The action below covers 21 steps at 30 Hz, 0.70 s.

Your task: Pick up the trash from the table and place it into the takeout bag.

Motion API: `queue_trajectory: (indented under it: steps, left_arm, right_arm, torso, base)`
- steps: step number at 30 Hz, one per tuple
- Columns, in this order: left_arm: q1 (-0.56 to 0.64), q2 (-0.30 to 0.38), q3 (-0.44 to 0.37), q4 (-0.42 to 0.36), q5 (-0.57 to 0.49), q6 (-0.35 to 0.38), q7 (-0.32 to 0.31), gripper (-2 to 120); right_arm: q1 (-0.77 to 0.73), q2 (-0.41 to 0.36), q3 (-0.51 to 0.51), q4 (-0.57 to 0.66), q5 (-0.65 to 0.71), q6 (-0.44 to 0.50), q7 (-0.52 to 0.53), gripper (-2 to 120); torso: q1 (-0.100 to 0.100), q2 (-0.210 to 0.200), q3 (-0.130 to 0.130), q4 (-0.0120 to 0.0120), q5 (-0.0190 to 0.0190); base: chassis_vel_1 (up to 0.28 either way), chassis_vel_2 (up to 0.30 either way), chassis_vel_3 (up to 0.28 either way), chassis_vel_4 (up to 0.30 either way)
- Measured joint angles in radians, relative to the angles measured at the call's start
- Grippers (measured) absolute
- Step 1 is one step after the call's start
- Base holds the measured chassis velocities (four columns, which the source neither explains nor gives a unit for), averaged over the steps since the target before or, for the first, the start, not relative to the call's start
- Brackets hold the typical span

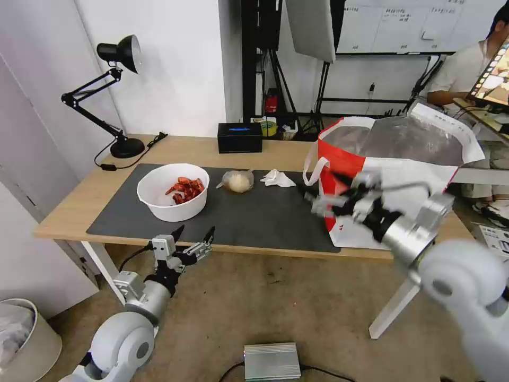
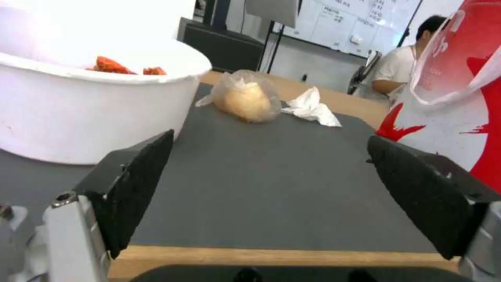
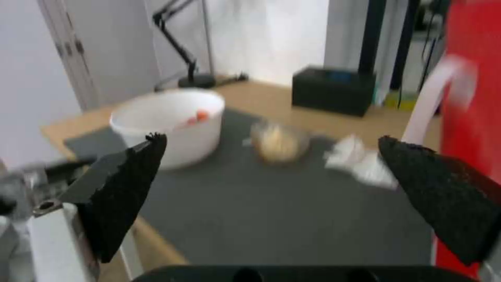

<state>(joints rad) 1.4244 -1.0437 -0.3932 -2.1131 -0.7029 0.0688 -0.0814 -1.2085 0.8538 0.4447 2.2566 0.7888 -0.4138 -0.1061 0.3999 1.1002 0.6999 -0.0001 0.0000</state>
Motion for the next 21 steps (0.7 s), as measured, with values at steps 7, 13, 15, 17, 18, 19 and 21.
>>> queue_trajectory:
  steps: [7,13,15,17,18,19,21]
  left_arm:
    - [0.013,0.002,-0.017,0.012,0.021,-0.016,0.022,100]
    - [0.019,-0.001,-0.018,0.032,0.065,-0.034,0.044,100]
    - [0.018,-0.002,-0.016,0.036,0.073,-0.035,0.046,100]
    - [0.018,-0.005,-0.014,0.042,0.093,-0.039,0.049,100]
    - [0.018,-0.005,-0.014,0.042,0.093,-0.039,0.049,100]
    - [0.018,-0.006,-0.014,0.046,0.113,-0.042,0.05,100]
    - [0.022,-0.006,-0.02,0.049,0.146,-0.047,0.054,100]
  right_arm:
    - [-0.096,0.047,-0.055,-0.098,-0.113,0.168,-0.046,100]
    - [-0.156,0.092,-0.099,-0.182,-0.2,0.283,-0.057,100]
    - [-0.162,0.096,-0.103,-0.189,-0.215,0.293,-0.058,100]
    - [-0.173,0.102,-0.109,-0.2,-0.24,0.309,-0.058,100]
    - [-0.173,0.102,-0.109,-0.2,-0.24,0.309,-0.058,100]
    - [-0.178,0.103,-0.11,-0.202,-0.246,0.312,-0.059,100]
    - [-0.186,0.103,-0.11,-0.201,-0.25,0.314,-0.058,100]
  torso:
    - [0.0,0.0,0.0,0.0002,0.0]
    - [0.0,0.0,0.0,0.0001,0.0]
    - [0.0,0.0,0.0,0.0001,0.0]
    - [0.0,0.0,0.0,0.0001,0.0]
    - [0.0,0.0,0.0,0.0001,0.0]
    - [0.0,0.0,0.0,0.0001,0.0]
    - [0.0,0.0,0.0,0.0,0.0]
  base:
    - [0.0,0.0,0.0,0.0]
    - [0.0,0.0,0.0,0.0]
    - [0.0,0.0,0.0,0.0]
    - [0.0,0.0,0.0,0.0]
    - [0.0,0.0,0.0,0.0]
    - [0.0,0.0,0.0,0.0]
    - [0.0,0.0,0.0,0.0]
